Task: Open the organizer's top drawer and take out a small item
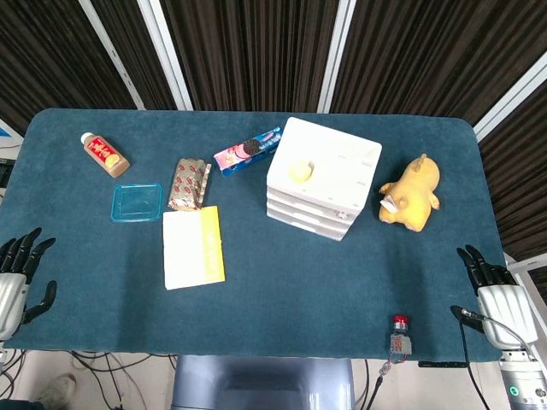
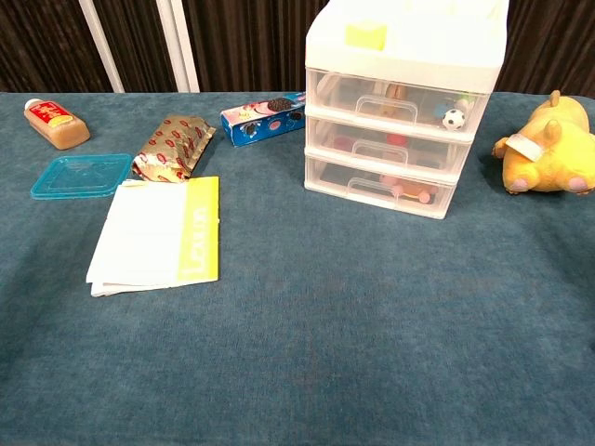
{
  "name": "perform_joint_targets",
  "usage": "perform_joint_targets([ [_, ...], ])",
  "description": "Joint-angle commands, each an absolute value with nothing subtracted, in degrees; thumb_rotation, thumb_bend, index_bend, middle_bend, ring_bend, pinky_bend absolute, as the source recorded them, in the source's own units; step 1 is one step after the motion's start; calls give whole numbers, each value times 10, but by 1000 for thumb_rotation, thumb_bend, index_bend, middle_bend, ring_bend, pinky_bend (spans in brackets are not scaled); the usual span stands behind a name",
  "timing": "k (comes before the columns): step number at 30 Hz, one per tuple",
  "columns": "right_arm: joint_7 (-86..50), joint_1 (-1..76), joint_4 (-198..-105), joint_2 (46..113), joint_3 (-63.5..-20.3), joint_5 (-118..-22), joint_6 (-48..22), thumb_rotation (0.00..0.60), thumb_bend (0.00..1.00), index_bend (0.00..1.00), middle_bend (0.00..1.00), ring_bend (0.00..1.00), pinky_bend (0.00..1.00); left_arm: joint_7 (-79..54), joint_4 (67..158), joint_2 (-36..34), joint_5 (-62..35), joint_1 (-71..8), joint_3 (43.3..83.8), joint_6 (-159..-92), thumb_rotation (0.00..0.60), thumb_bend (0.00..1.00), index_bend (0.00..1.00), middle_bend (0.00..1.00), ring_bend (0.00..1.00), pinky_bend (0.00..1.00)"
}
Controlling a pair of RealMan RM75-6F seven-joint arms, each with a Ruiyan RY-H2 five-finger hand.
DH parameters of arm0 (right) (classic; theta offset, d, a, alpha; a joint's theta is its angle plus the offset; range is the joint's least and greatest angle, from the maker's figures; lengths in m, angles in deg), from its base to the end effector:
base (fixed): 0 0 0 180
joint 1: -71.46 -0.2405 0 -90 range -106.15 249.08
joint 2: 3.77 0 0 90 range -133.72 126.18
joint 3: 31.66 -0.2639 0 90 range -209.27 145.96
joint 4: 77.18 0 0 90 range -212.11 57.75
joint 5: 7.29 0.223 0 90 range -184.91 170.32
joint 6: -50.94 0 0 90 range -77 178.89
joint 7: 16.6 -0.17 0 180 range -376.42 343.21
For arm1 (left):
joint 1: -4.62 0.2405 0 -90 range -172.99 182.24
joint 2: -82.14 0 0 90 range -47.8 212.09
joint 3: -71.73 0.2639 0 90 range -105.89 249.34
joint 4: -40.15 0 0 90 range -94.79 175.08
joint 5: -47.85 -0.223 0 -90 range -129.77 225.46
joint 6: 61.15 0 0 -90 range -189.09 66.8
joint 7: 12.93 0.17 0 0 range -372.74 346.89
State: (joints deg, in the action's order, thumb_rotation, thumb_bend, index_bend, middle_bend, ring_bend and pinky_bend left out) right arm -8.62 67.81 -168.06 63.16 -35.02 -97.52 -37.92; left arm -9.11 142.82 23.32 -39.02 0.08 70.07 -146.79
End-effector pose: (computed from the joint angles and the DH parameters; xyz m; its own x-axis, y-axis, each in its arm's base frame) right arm -0.3113 -0.2032 0.1436 0.4988 0.0709 0.8638 -0.8627 -0.0545 0.5027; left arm -0.2920 0.1996 0.1606 0.3788 0.0209 0.9252 0.9253 -0.0284 -0.3782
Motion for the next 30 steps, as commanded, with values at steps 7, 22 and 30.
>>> perform_joint_targets([
  [7,-91,676,-1680,632,-349,-975,-374,600,180,87,116,294,289,-90,1430,234,-389,1,700,-1467,600,478,104,0,0,0],
  [22,-95,679,-1684,627,-349,-973,-376,600,179,82,116,295,289,-86,1435,238,-387,1,701,-1466,600,473,102,0,0,0],
  [30,-132,675,-1701,622,-341,-979,-365,600,179,79,116,309,309,-82,1436,237,-387,1,702,-1463,600,473,102,0,0,0],
])
